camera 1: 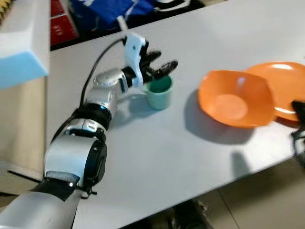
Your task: Setting the table
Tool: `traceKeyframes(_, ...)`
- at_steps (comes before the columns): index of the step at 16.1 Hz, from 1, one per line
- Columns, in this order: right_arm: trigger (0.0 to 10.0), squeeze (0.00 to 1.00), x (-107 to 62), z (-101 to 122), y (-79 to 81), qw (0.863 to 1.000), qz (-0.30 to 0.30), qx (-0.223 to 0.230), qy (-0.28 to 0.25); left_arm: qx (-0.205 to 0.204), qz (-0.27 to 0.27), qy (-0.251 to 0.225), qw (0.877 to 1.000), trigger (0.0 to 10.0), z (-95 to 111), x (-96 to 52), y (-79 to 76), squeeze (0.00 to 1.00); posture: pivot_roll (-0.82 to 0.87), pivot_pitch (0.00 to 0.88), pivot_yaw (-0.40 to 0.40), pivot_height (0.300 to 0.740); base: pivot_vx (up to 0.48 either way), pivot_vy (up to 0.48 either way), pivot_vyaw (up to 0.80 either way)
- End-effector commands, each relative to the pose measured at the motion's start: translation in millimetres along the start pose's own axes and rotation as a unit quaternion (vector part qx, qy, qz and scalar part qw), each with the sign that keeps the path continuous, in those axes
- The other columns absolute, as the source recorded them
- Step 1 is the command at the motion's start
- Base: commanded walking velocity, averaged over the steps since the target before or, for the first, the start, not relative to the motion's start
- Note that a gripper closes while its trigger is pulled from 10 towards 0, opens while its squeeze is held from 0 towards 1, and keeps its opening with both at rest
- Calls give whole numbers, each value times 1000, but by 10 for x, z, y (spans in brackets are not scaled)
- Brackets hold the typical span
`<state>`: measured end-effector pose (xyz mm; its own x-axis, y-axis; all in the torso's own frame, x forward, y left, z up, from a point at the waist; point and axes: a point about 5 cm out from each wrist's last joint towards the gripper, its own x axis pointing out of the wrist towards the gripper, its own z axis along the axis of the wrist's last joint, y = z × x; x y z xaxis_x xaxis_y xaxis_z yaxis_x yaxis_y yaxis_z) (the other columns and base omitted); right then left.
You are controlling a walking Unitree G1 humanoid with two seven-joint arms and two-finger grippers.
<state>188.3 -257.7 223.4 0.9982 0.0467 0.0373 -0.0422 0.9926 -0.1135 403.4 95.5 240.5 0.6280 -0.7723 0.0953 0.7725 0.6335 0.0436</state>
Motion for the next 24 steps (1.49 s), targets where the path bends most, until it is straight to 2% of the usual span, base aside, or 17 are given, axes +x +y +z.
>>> traceKeyframes(1,10000,0,-16,-8,27,1000,1,-3,0,4,1,-5,1000,10000,68,-38,49,0,-578,170,194,740,0,0,0)
traceKeyframes(4,10000,0,-18,-63,71,1000,-1,4,2,21,-13,-1,1000,10000,120,-52,54,0,-575,157,215,740,0,0,0)
traceKeyframes(7,10000,0,-35,-25,83,1000,1,2,-4,49,-5,30,998,10000,74,-136,127,0,-581,155,221,740,0,0,0)
traceKeyframes(10,10000,0,-76,11,71,1000,19,-3,2,40,14,48,998,10000,3,-276,234,0,-603,155,217,740,0,0,0)
traceKeyframes(12,10000,0,-49,23,58,1000,20,-7,1,37,35,37,998,10000,23,-310,275,0,-594,147,205,740,0,0,0)
traceKeyframes(14,10000,0,71,-54,134,999,36,2,5,43,99,6,994,10000,27,-360,322,0,-537,123,186,740,0,0,0)
traceKeyframes(16,10000,0,199,-130,226,998,59,7,8,52,112,9,992,10000,-123,-406,266,0,-498,109,169,740,0,0,0)
traceKeyframes(19,10000,0,345,-177,307,996,84,9,11,18,149,18,989,10000,-363,-441,216,0,-457,99,130,740,0,0,0)
traceKeyframes(21,10000,0,488,-191,363,996,92,5,0,-9,207,-8,978,10000,-509,-487,149,0,-438,94,94,740,0,0,0)
traceKeyframes(22,10000,0,593,-179,353,997,75,-3,-22,-27,259,-38,965,10000,-561,-552,122,0,-426,88,65,740,0,0,0)
traceKeyframes(23,10000,0,610,-180,347,997,71,-2,-26,-26,266,-41,963,10000,-568,-566,113,0,-426,88,65,740,0,0,0)
traceKeyframes(24,10000,0,676,-208,323,998,48,2,-42,-15,291,-56,955,10000,-570,-619,85,0,-393,80,35,740,0,0,0)
